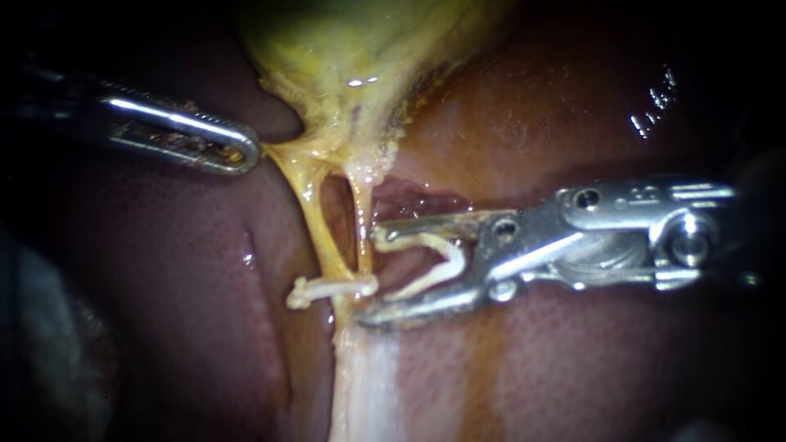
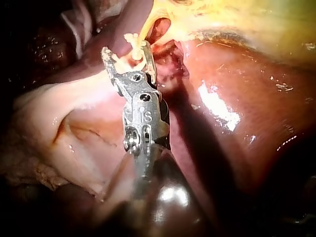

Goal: Clipping second clip left tube

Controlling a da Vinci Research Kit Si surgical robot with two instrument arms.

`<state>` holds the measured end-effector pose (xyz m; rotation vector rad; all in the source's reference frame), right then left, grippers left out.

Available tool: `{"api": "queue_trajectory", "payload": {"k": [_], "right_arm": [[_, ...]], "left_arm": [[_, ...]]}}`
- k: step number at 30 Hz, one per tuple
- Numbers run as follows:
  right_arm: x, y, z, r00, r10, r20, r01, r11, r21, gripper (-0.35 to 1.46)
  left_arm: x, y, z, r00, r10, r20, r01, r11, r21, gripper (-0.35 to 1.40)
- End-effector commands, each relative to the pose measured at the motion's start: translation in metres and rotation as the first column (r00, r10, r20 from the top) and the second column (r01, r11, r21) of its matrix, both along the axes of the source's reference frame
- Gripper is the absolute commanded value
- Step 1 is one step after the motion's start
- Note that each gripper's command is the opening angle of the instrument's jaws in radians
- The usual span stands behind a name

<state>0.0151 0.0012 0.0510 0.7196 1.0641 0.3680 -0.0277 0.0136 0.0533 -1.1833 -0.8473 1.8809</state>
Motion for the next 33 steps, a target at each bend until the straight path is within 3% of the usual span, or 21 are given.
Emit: {"api": "queue_trajectory", "payload": {"k": [1,8,18,33], "right_arm": [[0.0003,0.0000,0.0001,1.0000,-0.003,-0.006,0.003,1.000,0.006,0.46],[0.0019,-0.0002,0.0013,0.9994,-0.019,-0.028,0.021,0.997,0.080,0.46],[0.0015,-0.0013,0.0056,0.9999,-0.008,-0.007,0.009,0.995,0.097,0.46],[0.0032,-0.0007,0.0083,1.0000,0.002,0.002,-0.002,0.996,0.095,0.46]], "left_arm": [[0.0000,0.0000,0.0000,1.0000,0.001,0.000,-0.001,1.000,0.000,-0.35],[-0.0003,-0.0001,0.0001,1.0000,0.002,0.000,-0.002,1.000,0.001,-0.35],[-0.0003,-0.0002,0.0001,1.0000,0.004,0.002,-0.004,1.000,0.001,-0.35],[-0.0004,-0.0002,0.0002,1.0000,0.004,0.001,-0.004,1.000,0.001,-0.35]]}}
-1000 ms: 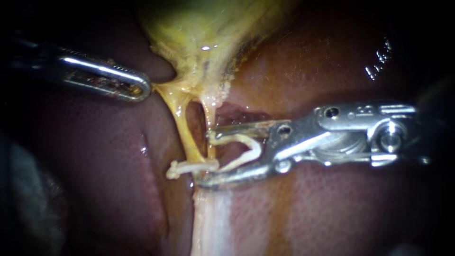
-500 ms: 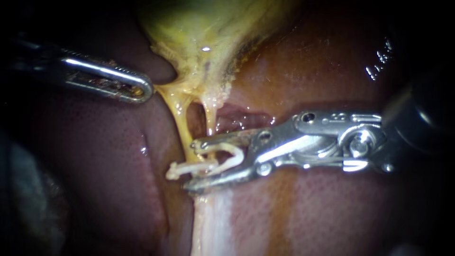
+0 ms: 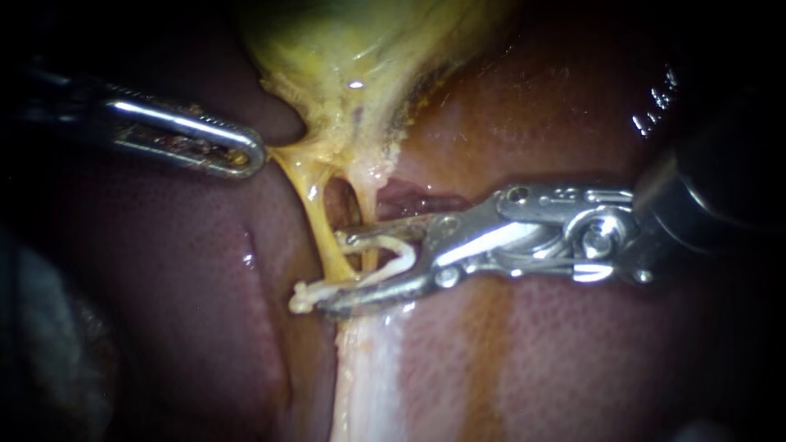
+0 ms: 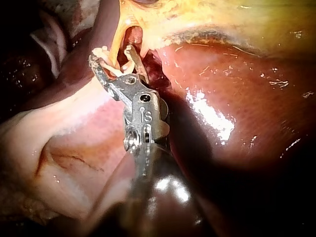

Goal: Clipping second clip left tube

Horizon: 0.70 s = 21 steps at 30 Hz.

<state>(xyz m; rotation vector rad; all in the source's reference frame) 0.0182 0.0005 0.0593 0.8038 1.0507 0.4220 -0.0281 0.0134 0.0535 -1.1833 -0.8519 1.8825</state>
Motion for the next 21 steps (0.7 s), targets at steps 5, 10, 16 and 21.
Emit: {"api": "queue_trajectory", "payload": {"k": [5,10,16,21], "right_arm": [[0.0016,-0.0006,0.0004,0.9999,0.009,-0.005,-0.009,1.000,0.002,0.48],[0.0025,-0.0010,-0.0002,0.9985,0.028,-0.047,-0.028,1.000,0.013,0.49],[0.0029,-0.0011,-0.0027,0.9898,0.065,-0.127,-0.060,0.997,0.045,0.49],[0.0031,-0.0012,-0.0053,0.9857,0.049,-0.161,-0.039,0.997,0.068,0.48]], "left_arm": [[0.0000,0.0000,0.0000,1.0000,0.000,0.000,0.000,1.000,0.000,-0.35],[0.0000,0.0000,0.0000,1.0000,0.000,0.000,0.000,1.000,0.000,-0.35],[0.0000,0.0000,0.0000,1.0000,0.000,0.000,0.000,1.000,0.000,-0.35],[0.0000,0.0000,0.0000,1.0000,0.000,0.000,0.000,1.000,0.000,-0.35]]}}
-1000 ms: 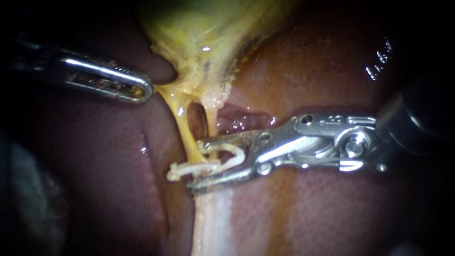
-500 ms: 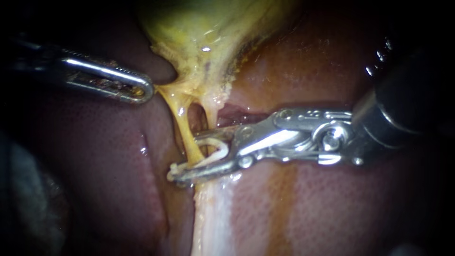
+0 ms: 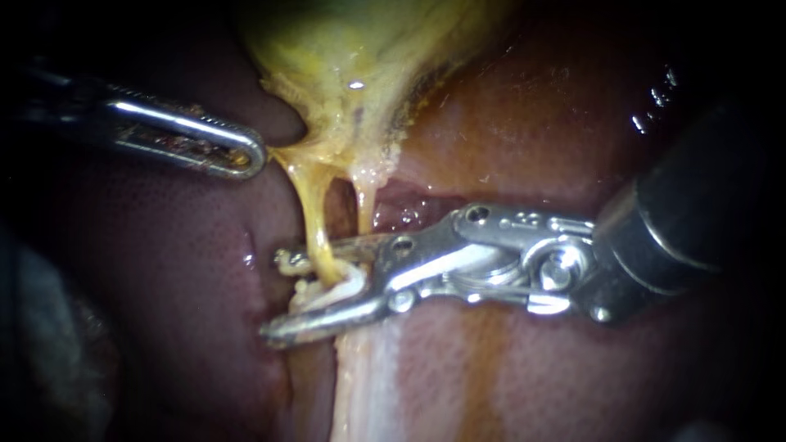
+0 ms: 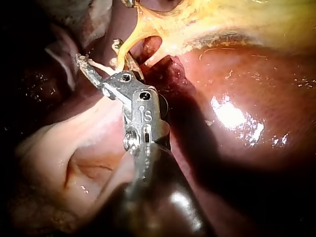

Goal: Clipping second clip left tube

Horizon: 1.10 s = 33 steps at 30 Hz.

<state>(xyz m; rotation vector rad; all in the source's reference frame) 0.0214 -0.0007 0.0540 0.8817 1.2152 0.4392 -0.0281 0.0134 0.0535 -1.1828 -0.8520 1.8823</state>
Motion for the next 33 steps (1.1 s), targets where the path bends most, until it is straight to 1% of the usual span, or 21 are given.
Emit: {"api": "queue_trajectory", "payload": {"k": [1,6,14,21,25,33], "right_arm": [[0.0001,-0.0001,-0.0003,0.9999,-0.011,-0.004,0.011,1.000,0.002,0.48],[0.0003,-0.0007,-0.0013,0.9984,-0.050,-0.024,0.050,0.999,0.003,0.45],[0.0000,-0.0008,-0.0012,0.9935,-0.103,-0.050,0.103,0.995,0.001,0.38],[-0.0001,-0.0009,-0.0010,0.9931,-0.105,-0.051,0.105,0.994,-0.001,0.30],[-0.0004,-0.0008,-0.0009,0.9930,-0.106,-0.051,0.106,0.994,-0.001,0.22],[-0.0010,-0.0006,-0.0005,0.9932,-0.107,-0.047,0.107,0.994,0.016,-0.02]], "left_arm": [[0.0000,0.0000,0.0000,1.0000,0.000,0.000,0.000,1.000,0.000,-0.35],[0.0000,0.0000,0.0000,1.0000,0.000,0.000,0.000,1.000,0.000,-0.35],[0.0000,0.0000,0.0000,1.0000,0.000,0.000,0.000,1.000,0.000,-0.35],[0.0000,-0.0001,0.0001,1.0000,0.000,0.000,0.000,1.000,-0.001,-0.35],[0.0000,-0.0001,0.0002,1.0000,0.000,0.000,0.000,1.000,-0.002,-0.35],[0.0000,-0.0001,0.0002,1.0000,0.000,0.000,0.000,1.000,-0.002,-0.35]]}}
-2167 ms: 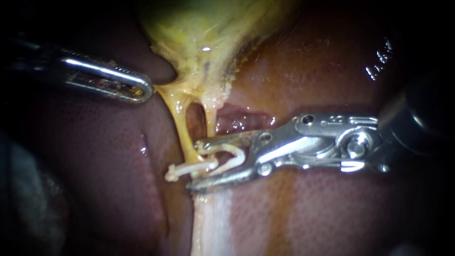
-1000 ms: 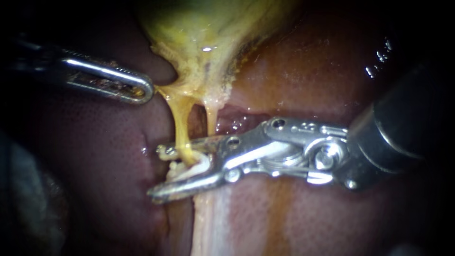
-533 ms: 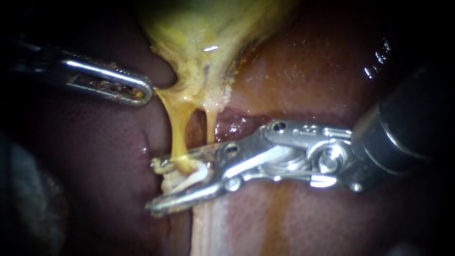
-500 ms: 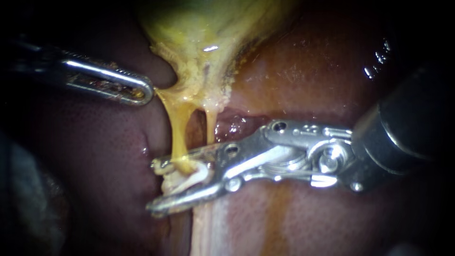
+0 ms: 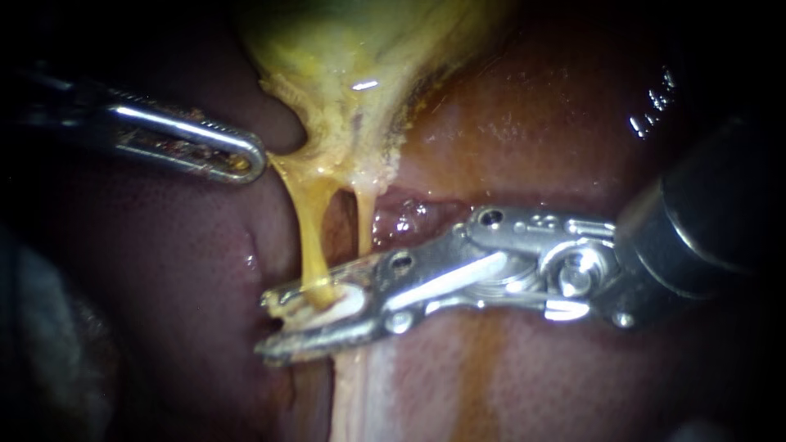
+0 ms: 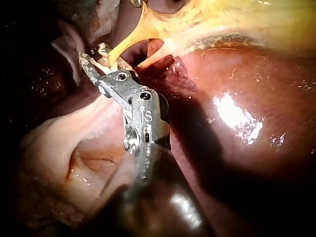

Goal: Clipping second clip left tube

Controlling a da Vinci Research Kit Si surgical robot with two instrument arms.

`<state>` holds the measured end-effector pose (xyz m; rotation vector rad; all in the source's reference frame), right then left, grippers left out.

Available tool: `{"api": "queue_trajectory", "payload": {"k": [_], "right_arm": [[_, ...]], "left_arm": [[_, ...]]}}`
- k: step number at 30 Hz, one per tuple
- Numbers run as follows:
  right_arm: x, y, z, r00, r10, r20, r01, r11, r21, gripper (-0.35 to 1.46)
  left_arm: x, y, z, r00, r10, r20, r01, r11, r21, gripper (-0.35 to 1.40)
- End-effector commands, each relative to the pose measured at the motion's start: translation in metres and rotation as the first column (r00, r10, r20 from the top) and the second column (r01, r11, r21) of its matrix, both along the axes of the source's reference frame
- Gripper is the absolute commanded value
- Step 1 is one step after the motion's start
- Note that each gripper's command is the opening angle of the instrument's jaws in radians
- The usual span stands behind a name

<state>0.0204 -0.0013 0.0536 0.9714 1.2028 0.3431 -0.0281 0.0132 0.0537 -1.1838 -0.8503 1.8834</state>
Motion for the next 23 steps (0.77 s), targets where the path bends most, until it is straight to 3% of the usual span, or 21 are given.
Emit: {"api": "queue_trajectory", "payload": {"k": [1,8,23], "right_arm": [[-0.0001,0.0000,-0.0001,1.0000,0.001,0.007,-0.001,1.000,0.012,-0.05],[-0.0005,0.0000,0.0000,0.9998,0.000,0.019,-0.001,0.999,0.039,-0.35],[-0.0012,-0.0004,0.0005,0.9996,-0.005,0.026,0.004,0.999,0.032,-0.35]], "left_arm": [[0.0000,0.0000,0.0000,1.0000,0.000,0.000,0.000,1.000,0.000,-0.35],[0.0000,0.0000,0.0002,1.0000,0.000,0.000,0.000,1.000,-0.001,-0.35],[0.0000,-0.0001,0.0002,1.0000,0.000,-0.001,0.000,1.000,-0.001,-0.35]]}}
